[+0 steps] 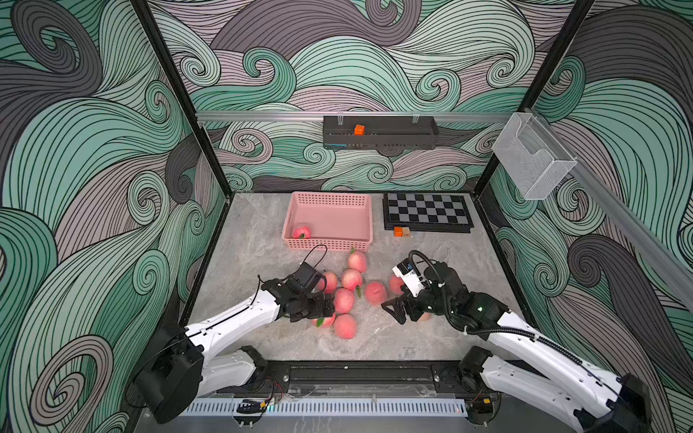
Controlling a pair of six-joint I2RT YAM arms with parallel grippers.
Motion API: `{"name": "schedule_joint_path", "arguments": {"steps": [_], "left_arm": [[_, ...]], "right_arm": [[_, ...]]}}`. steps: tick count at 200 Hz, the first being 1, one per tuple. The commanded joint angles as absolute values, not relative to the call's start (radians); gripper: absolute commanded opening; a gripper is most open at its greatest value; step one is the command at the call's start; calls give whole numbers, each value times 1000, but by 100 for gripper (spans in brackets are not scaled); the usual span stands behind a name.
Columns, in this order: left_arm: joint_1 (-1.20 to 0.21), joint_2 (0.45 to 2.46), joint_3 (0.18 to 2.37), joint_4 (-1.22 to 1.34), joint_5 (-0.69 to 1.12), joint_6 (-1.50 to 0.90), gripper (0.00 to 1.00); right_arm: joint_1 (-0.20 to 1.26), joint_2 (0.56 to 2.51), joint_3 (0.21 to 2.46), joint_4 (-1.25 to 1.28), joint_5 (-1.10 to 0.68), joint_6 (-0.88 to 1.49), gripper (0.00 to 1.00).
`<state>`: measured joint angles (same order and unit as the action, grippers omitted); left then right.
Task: Put the peaches into the basket
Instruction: Pick up the peach from the center of the board.
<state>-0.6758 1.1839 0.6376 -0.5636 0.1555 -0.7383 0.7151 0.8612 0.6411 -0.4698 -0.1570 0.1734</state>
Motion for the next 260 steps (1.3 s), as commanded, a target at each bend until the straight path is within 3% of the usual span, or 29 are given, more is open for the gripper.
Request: {"name": "schedule_joint_path", "arguments": {"steps": [1, 84, 226, 250, 260], "left_arm": [[-686, 1197, 634, -537, 122, -756, 92], [-689, 1214, 620, -532, 112, -755, 81], [-693, 1182, 567, -532, 121, -781, 87], [-693, 1170, 572, -545, 117, -782, 80], [-693, 1162, 575, -552, 114, -781, 69]], "right_arm": [[723, 862, 647, -445, -178, 158, 99], [723, 850, 646, -448, -158, 161, 99], [723, 837, 644, -452, -155, 160, 99], [723, 836, 647, -452, -150, 156, 99], [723, 837, 647, -452, -150, 154, 99]]}}
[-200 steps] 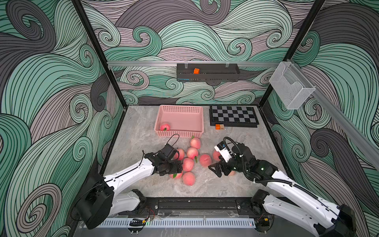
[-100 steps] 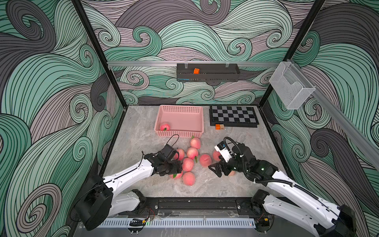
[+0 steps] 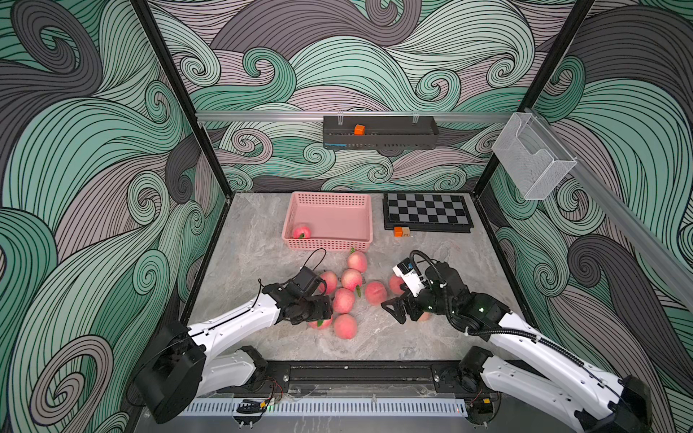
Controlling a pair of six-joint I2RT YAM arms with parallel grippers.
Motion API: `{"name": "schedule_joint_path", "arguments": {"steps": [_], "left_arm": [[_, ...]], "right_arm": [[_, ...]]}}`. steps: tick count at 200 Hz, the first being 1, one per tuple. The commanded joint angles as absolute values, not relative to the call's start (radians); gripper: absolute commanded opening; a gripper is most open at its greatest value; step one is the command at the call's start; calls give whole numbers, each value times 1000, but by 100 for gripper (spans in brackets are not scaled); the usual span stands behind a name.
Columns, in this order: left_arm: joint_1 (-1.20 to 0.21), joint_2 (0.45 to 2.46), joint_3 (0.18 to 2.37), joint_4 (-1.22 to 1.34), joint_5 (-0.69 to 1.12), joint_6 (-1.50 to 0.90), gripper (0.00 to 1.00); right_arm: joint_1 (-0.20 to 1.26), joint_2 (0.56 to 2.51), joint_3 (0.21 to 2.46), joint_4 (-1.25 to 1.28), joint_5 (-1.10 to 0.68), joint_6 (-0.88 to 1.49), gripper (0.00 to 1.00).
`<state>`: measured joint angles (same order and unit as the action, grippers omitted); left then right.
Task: Put the peaches into the basket
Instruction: Pick up the peach from the center of the board.
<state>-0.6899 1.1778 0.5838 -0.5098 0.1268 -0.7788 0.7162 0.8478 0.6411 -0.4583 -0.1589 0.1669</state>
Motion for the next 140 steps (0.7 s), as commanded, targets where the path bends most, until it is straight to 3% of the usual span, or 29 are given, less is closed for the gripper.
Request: {"name": "schedule_joint_path", "arguments": {"steps": [1, 10, 28, 140], "left_arm": [[-693, 1162, 575, -553, 114, -781, 68], [-693, 1154, 577, -562, 108, -781, 63], [-693, 1138, 588, -583, 97, -778, 61], [-662, 1226, 974, -763, -126, -582, 61]], "right_arm": [[723, 837, 647, -452, -150, 155, 99], [723, 838, 648, -452, -150, 154, 99], [723, 839, 649, -452, -149, 153, 99], [694, 925, 745, -454, -145, 98, 99]]}}
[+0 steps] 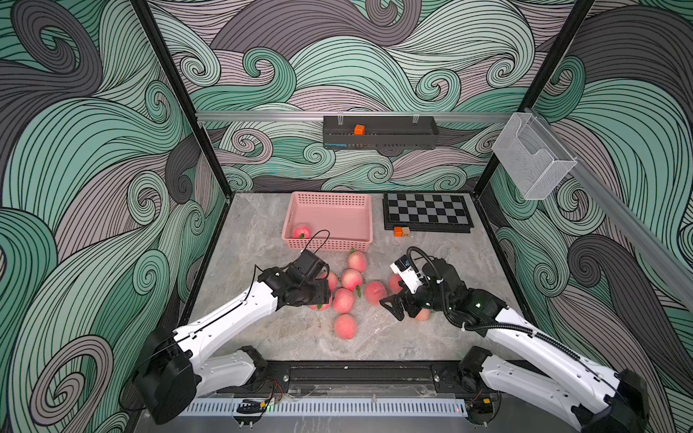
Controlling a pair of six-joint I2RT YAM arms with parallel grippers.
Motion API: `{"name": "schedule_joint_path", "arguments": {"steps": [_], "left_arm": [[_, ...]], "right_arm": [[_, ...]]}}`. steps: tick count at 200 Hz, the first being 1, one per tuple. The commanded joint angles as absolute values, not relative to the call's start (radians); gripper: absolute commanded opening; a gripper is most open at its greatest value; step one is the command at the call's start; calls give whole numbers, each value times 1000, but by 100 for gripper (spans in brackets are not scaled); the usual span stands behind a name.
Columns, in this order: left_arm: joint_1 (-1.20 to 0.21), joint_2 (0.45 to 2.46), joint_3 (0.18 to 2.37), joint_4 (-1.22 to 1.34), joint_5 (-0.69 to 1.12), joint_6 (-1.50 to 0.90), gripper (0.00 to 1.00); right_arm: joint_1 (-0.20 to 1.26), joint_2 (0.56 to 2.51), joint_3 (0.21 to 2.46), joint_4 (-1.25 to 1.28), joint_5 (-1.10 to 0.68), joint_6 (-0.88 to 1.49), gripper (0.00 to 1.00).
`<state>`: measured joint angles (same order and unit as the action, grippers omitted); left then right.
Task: Put the peaches into the basket
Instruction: Pick up the peach from the center of the board, then place the peach in the basket.
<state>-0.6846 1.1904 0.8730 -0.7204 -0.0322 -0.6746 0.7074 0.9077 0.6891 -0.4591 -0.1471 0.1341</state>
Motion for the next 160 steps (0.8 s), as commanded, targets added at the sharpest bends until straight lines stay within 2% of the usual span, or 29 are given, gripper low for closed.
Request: {"name": "schedule_joint_path", "arguments": {"steps": [1, 47, 109, 160], "left_arm": [[-660, 1228, 979, -761, -127, -580, 61], [-539, 1415, 1284, -775, -116, -438, 60], [-421, 1806, 1719, -794, -85, -330, 60], [-381, 2108, 2048, -822, -174, -211, 61]], "right_arm": [[693, 927, 747, -453, -145, 97, 99], [655, 997, 813, -463, -150, 40, 99], [613, 1067, 887, -476, -140, -12, 99], [595, 1123, 936, -477, -143, -32, 99]]}}
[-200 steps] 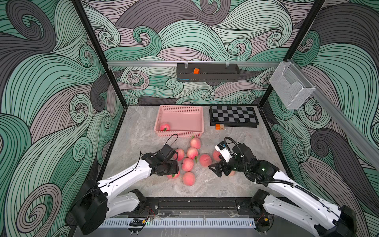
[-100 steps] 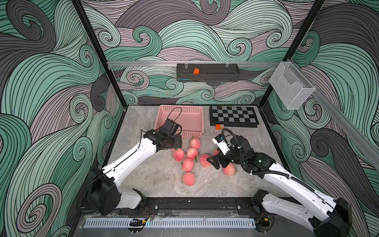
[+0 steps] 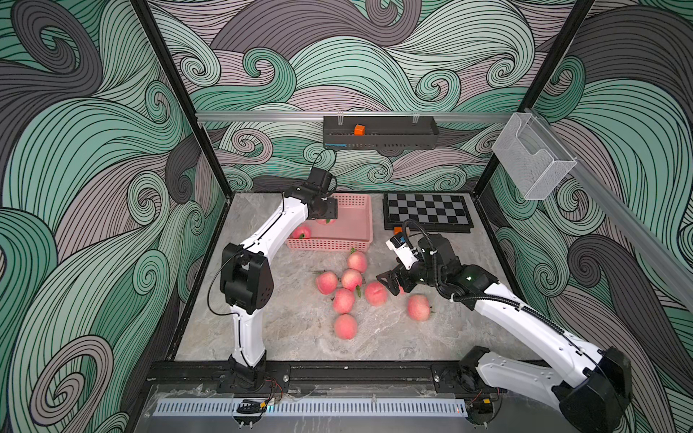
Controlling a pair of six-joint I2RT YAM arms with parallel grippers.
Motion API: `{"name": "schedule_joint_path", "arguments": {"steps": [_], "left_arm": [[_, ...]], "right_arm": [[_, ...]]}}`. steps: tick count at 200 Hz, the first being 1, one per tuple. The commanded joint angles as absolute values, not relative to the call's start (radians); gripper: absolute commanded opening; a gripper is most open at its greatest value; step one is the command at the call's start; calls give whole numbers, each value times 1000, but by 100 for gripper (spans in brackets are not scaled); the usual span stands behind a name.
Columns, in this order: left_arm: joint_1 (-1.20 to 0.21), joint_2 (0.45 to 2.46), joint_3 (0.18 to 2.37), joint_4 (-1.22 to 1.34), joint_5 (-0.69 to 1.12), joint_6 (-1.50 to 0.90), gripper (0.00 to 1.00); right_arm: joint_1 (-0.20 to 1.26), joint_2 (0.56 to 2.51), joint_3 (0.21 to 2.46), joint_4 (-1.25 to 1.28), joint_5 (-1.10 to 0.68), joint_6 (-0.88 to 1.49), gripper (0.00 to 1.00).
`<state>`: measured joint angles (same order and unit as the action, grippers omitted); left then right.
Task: Put the peaches into the basket
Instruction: Place the peach in the basket.
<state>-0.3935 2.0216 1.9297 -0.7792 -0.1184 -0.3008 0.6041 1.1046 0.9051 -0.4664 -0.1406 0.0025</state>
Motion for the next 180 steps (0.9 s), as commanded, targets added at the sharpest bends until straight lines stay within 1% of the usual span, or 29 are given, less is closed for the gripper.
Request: {"name": "schedule_joint_path", "arguments": {"steps": [1, 26, 58, 89, 126, 180], "left_arm": [[-382, 2113, 2056, -822, -174, -209, 61], [-374, 2224, 2188, -827, -210, -169, 61], [-345, 2346, 2341, -871, -204, -157, 61], [-324, 2371, 2320, -808, -212, -133, 61], [-305, 2412, 2320, -795, -268, -115, 61], [-299, 2420, 2248, -730, -326, -105, 61]], "right_arm": [[594, 1124, 937, -477, -143, -32, 99], [590, 1145, 945, -477, -126, -30, 99], [587, 1153, 946, -476, -107, -47, 99], [587, 1153, 935, -460, -83, -49, 99], [587, 1161, 934, -459, -81, -52, 99], [587, 1170, 938, -456, -70, -49, 99]]}}
